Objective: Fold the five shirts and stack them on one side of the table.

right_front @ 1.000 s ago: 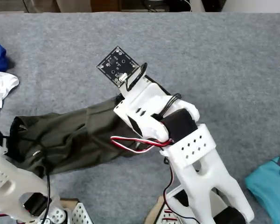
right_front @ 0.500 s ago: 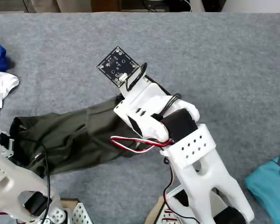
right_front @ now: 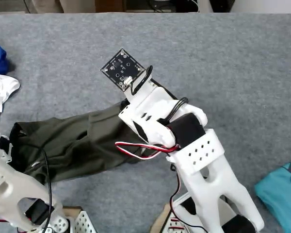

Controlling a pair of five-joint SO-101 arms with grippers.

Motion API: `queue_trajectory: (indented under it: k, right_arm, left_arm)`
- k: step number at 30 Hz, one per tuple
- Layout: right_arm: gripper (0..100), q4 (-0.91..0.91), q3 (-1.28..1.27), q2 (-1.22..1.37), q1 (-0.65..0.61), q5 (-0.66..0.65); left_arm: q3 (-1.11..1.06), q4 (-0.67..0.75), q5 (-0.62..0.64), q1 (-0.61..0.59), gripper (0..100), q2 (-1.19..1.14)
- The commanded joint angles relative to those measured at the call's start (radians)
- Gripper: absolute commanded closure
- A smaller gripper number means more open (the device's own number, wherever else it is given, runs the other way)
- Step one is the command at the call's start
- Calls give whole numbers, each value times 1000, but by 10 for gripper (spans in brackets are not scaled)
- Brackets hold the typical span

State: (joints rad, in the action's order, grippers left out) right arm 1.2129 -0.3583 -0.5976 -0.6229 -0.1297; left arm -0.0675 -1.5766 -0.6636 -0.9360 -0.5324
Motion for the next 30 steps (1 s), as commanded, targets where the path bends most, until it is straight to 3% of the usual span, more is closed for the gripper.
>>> queue_trajectory:
  k: [1,9,15,26,30]
  right_arm:
    - [994,2,4,-39,16,35]
    - [994,0,19,-42,16,43]
    - [994,3,101,-48,19,43]
    - [994,149,272,-237,27,43]
    - [994,203,394,-283,105,43]
  left_arm:
    - [26,6,31,17,981,10]
    - [57,-3,98,72,982,90]
    - [127,-117,107,176,982,265]
    - [127,-180,107,278,982,791]
    - [127,-180,109,287,982,997]
